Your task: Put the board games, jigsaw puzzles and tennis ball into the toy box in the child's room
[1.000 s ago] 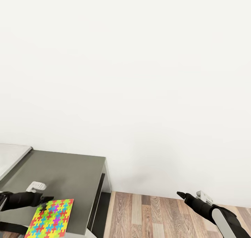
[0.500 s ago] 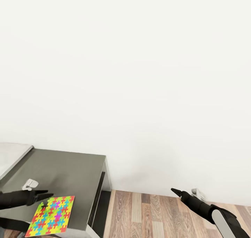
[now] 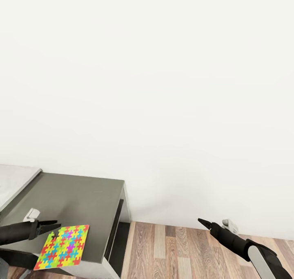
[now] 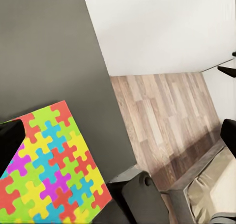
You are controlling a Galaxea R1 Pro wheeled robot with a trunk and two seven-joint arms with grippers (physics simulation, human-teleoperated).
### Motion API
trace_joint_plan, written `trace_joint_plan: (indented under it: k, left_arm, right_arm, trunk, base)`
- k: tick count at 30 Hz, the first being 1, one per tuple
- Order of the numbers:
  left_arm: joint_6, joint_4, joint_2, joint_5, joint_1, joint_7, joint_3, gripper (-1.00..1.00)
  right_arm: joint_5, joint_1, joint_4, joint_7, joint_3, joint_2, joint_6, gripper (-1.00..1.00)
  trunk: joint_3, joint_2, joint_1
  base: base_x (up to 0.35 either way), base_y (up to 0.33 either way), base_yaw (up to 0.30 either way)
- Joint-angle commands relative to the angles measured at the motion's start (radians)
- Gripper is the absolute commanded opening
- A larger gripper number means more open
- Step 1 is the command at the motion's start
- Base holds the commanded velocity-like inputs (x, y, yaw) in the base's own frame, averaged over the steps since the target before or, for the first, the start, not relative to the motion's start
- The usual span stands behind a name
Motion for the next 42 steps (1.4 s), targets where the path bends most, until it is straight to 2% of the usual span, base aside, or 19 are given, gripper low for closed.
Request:
trace_joint_plan:
  k: [1, 3, 8, 13, 17, 20, 23, 25, 42]
  left_arm:
    - [0.011, -0.001, -0.001, -0.010, -0.001, -0.008, 0.006, 1.00]
    - [0.011, -0.001, -0.002, -0.009, -0.001, -0.010, 0.006, 1.00]
    - [0.013, -0.001, -0.003, -0.009, -0.001, -0.025, 0.006, 1.00]
    - [0.052, -0.016, -0.006, 0.000, -0.003, -0.025, 0.007, 1.00]
    - [0.081, -0.079, -0.022, 0.024, -0.003, -0.025, 0.007, 1.00]
    - [0.115, -0.114, -0.051, 0.043, -0.003, -0.025, 0.006, 1.00]
    - [0.129, -0.133, -0.079, 0.050, -0.003, -0.025, 0.005, 1.00]
    - [0.133, -0.139, -0.088, 0.053, -0.003, -0.025, 0.005, 1.00]
    - [0.129, -0.146, -0.094, 0.057, -0.003, -0.025, 0.005, 1.00]
  right_arm:
    - [-0.005, -0.001, 0.000, 0.002, -0.002, 0.000, 0.008, 1.00]
    - [-0.005, -0.001, 0.001, 0.002, 0.000, 0.002, 0.009, 1.00]
    - [-0.009, -0.001, 0.002, 0.003, 0.050, 0.022, 0.009, 1.00]
    - [-0.014, -0.001, 0.002, 0.004, 0.070, 0.031, 0.009, 1.00]
    - [-0.015, -0.001, 0.002, 0.004, 0.074, 0.041, 0.011, 1.00]
    - [-0.014, -0.001, 0.001, 0.005, 0.075, 0.061, 0.012, 1.00]
    - [-0.014, -0.001, 0.001, 0.005, 0.075, 0.071, 0.013, 1.00]
    - [-0.013, -0.001, 0.000, 0.005, 0.075, 0.074, 0.014, 1.00]
    - [-0.016, -0.001, 0.000, 0.005, 0.074, 0.078, 0.014, 1.00]
  trunk:
    - [0.000, -0.002, 0.000]
    - [0.003, -0.002, 0.000]
    - [0.011, -0.002, 0.000]
    - [0.018, -0.002, 0.000]
    - [0.025, -0.002, 0.000]
    - [0.030, -0.002, 0.000]
    - [0.033, -0.002, 0.000]
    - [0.034, -0.002, 0.000]
    - [0.038, -0.002, 0.000]
  base:
    - [-0.093, 0.000, 0.000]
    - [-0.089, 0.000, 0.000]
    - [-0.100, 0.018, 0.000]
    - [-0.083, 0.151, 0.000]
    - [-0.017, 0.049, 0.000]
    - [-0.004, 0.013, 0.000]
    - [-0.002, 0.005, 0.000]
    - [0.000, 0.001, 0.000]
    - [-0.068, 0.054, -0.028]
